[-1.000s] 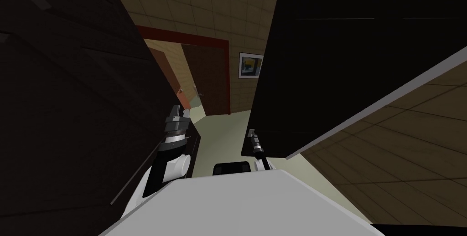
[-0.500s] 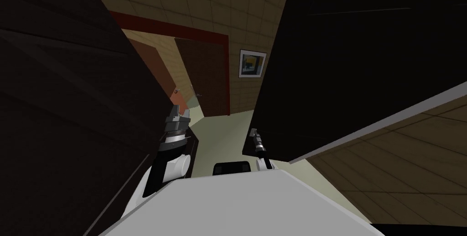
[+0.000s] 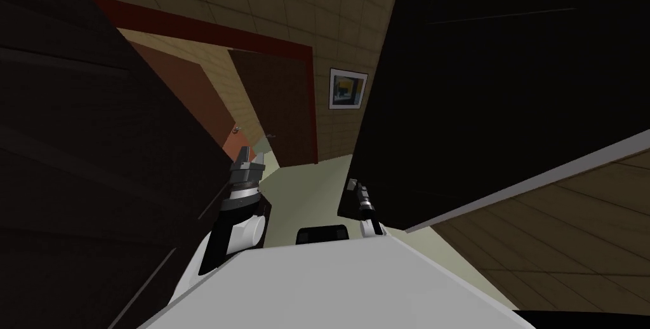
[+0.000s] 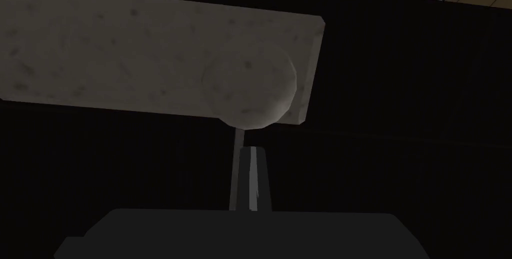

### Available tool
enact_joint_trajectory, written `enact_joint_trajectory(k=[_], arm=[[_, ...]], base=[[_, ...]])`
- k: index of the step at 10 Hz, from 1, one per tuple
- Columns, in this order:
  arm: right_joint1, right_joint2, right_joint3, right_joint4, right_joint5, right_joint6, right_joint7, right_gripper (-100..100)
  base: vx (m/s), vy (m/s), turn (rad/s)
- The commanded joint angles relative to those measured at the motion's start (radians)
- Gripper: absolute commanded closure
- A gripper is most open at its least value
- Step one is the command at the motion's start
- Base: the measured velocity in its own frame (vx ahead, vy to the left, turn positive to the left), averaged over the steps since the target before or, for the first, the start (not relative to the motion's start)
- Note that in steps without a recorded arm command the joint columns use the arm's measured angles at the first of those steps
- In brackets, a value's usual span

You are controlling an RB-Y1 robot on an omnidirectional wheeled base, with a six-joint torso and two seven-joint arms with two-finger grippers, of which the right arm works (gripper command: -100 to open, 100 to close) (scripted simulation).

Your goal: Push the door open

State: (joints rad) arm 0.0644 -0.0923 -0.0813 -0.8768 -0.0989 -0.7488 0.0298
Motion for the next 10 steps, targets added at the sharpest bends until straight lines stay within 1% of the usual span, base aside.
enact_joint_trajectory(k=[1, 3, 7, 8, 10], arm=[[0.005, 0.006, -0.001, -0.008, -0.004, 0.003, -0.001, -100], [0.010, 0.012, -0.002, -0.015, -0.008, 0.006, -0.002, -100], [0.023, 0.037, -0.004, -0.034, -0.018, 0.014, -0.004, -100], [0.020, 0.032, -0.004, -0.030, -0.017, 0.012, -0.004, -100], [0.020, 0.028, -0.007, -0.026, -0.019, 0.005, -0.003, -100]], base=[[-0.026, 0.096, -0.055], [-0.176, 0.136, -0.046], [-0.210, 0.117, -0.047], [-0.088, 0.064, -0.017], [0.142, -0.023, 0.021]])
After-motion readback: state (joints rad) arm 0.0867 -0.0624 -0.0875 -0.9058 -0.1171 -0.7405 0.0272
